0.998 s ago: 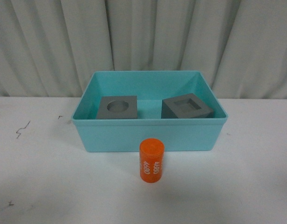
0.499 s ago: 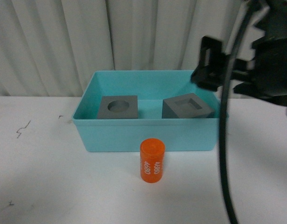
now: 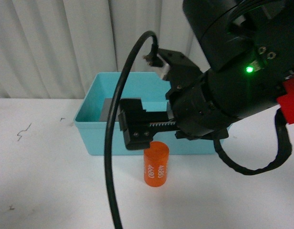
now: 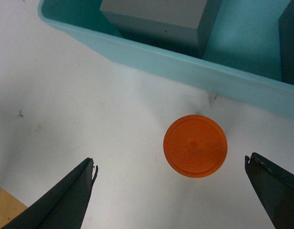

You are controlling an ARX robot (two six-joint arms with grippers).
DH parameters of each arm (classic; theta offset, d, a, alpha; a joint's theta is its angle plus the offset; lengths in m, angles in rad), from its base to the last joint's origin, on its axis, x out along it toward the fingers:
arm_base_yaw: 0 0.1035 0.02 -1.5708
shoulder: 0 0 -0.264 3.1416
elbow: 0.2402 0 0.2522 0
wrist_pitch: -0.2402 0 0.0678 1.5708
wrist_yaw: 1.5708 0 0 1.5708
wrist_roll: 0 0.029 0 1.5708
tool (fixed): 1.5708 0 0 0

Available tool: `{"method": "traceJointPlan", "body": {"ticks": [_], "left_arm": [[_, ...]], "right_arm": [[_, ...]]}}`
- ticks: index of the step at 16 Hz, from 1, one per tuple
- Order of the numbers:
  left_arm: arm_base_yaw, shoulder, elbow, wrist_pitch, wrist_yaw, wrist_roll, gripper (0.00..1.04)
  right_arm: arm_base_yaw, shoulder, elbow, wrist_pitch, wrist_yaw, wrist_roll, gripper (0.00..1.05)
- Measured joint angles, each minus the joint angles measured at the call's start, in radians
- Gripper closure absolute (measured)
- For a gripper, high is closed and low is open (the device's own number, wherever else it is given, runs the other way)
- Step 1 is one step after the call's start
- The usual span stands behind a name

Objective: Place gray and orange parts in blue box

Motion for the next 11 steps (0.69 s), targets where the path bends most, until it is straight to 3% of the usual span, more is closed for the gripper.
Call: {"method": "traceJointPlan", "body": {"ticks": [4,11], "left_arm": [[0.0,0.0,0.0,0.0,0.0,0.0,0.07],[0.0,0.0,0.0,0.0,0.0,0.0,0.07]], "right_arm": [[0.003,0.089,0.078,-0.053,0.053,-0.061,0.06],[-0.005,0.152,0.095,-0.025,0.032,-0.082,0.06]]}}
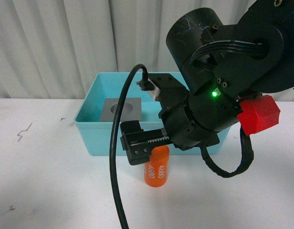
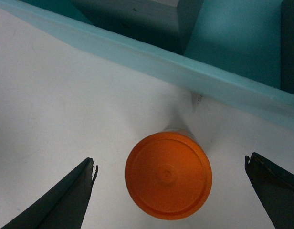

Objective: Place gray and orange parts in blue box

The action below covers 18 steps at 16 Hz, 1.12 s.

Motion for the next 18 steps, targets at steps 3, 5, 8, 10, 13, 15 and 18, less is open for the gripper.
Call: {"method": "traceJointPlan", "body": {"ticks": [3,5,8,10,13,15,18], "left_arm": [[0.0,0.0,0.0,0.0,0.0,0.0,0.07],[0.0,0.0,0.0,0.0,0.0,0.0,0.07],[0.0,0.0,0.0,0.0,0.0,0.0,0.07],[0.0,0.0,0.0,0.0,0.0,0.0,0.07],[0.0,0.0,0.0,0.0,0.0,0.0,0.07],[0.0,0.0,0.0,0.0,0.0,0.0,0.07],[0.0,0.0,0.0,0.0,0.0,0.0,0.07]], "right_arm": [[-0.012,0.022,-0.001,0.006,0.002,0.0,0.06],[-0.018,0.023,-0.005,0.013,0.002,0.0,0.06],[-0.018,0.023,-0.01,0.017,0.003,0.0,0.3],[-0.017,0.023,-0.01,0.016,0.006,-0.003,0.51],[-0.007,-0.006,-0.013,0.001,0.005,-0.006,0.58],[0.013,-0.056,-0.015,-0.014,-0.014,-0.018,0.58],[0.036,-0.164,0.004,-0.034,-0.07,-0.03,0.58]]}}
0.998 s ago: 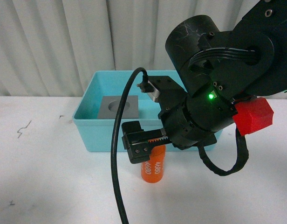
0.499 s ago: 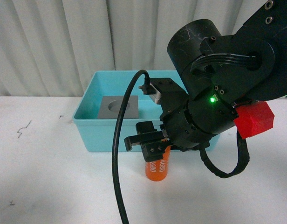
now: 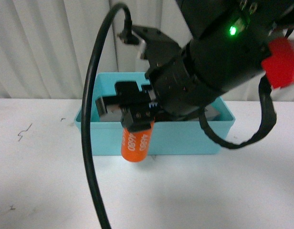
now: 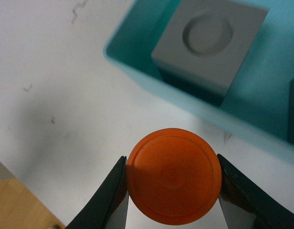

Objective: Place gray and orange parts in blue box

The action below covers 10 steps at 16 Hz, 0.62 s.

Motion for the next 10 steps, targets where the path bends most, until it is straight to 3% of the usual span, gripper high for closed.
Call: {"method": "traceJointPlan", "body": {"ticks": [10], "left_arm": [[0.0,0.0,0.0,0.0,0.0,0.0,0.07]], "right_arm": [[-0.179,0.062,0.198,-0.005,0.015,0.039,0.58]]}}
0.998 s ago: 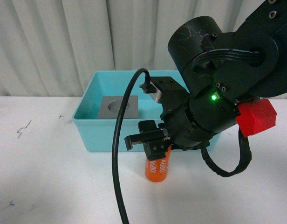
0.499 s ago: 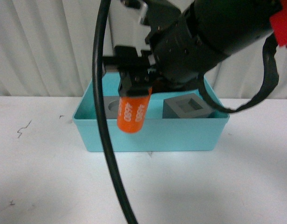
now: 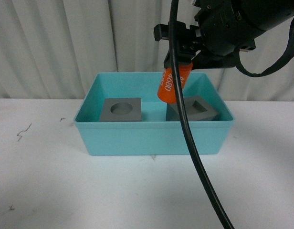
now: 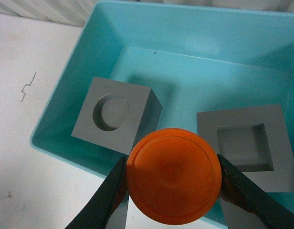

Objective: Place gray and orange parts in blue box

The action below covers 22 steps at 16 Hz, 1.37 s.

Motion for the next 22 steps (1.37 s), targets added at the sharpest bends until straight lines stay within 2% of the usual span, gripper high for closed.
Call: {"method": "traceJointPlan", "body": {"ticks": [13,22], "left_arm": [[0.0,0.0,0.0,0.0,0.0,0.0,0.07],[0.0,0.0,0.0,0.0,0.0,0.0,0.07]], "right_arm": [[-0.024,0.238,0.217,-0.039,-0.022,-0.004,0.59],[-0.004,0.283,0.233,-0.101,-0.015,-0.026,0.58]]}}
